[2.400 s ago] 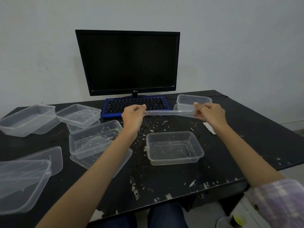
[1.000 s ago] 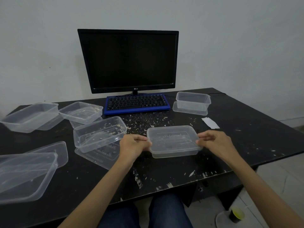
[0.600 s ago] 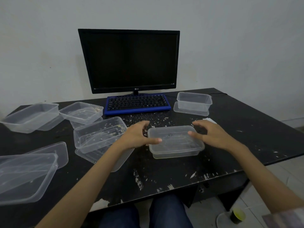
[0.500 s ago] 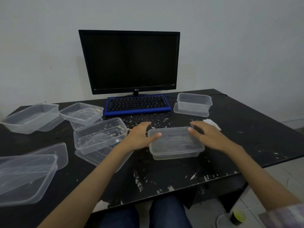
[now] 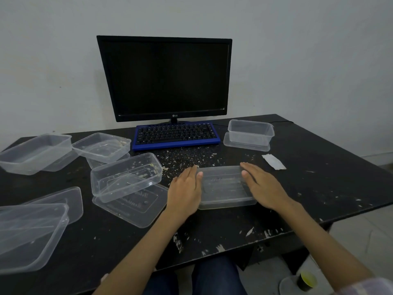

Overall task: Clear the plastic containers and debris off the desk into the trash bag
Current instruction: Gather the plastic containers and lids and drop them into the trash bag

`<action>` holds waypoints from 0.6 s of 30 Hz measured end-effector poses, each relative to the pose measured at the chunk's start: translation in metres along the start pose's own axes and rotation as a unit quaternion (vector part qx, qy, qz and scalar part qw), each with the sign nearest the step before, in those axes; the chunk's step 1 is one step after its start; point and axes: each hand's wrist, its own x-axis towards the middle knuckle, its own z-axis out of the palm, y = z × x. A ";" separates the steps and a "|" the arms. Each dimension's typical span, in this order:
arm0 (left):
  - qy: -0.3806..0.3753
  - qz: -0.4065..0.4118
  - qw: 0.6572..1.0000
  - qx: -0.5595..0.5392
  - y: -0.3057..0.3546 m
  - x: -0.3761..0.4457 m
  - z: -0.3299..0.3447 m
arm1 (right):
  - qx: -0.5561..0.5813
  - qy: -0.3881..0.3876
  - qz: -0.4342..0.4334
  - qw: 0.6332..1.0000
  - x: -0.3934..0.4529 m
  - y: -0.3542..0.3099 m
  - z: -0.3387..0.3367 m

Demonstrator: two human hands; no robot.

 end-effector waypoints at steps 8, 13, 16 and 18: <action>0.004 -0.008 1.000 -0.026 -0.001 0.002 -0.001 | -0.018 -0.019 0.015 1.000 0.000 -0.003 -0.005; -0.025 -0.038 0.986 -0.162 -0.004 0.004 -0.007 | 0.105 -0.044 0.055 0.992 0.001 -0.008 -0.014; -0.019 -0.064 0.978 -0.198 -0.005 0.006 -0.013 | 0.120 -0.023 0.055 0.991 0.001 -0.010 -0.017; 0.003 -0.090 0.974 -0.209 -0.007 0.007 -0.015 | 0.118 0.002 0.069 0.991 0.001 -0.009 -0.019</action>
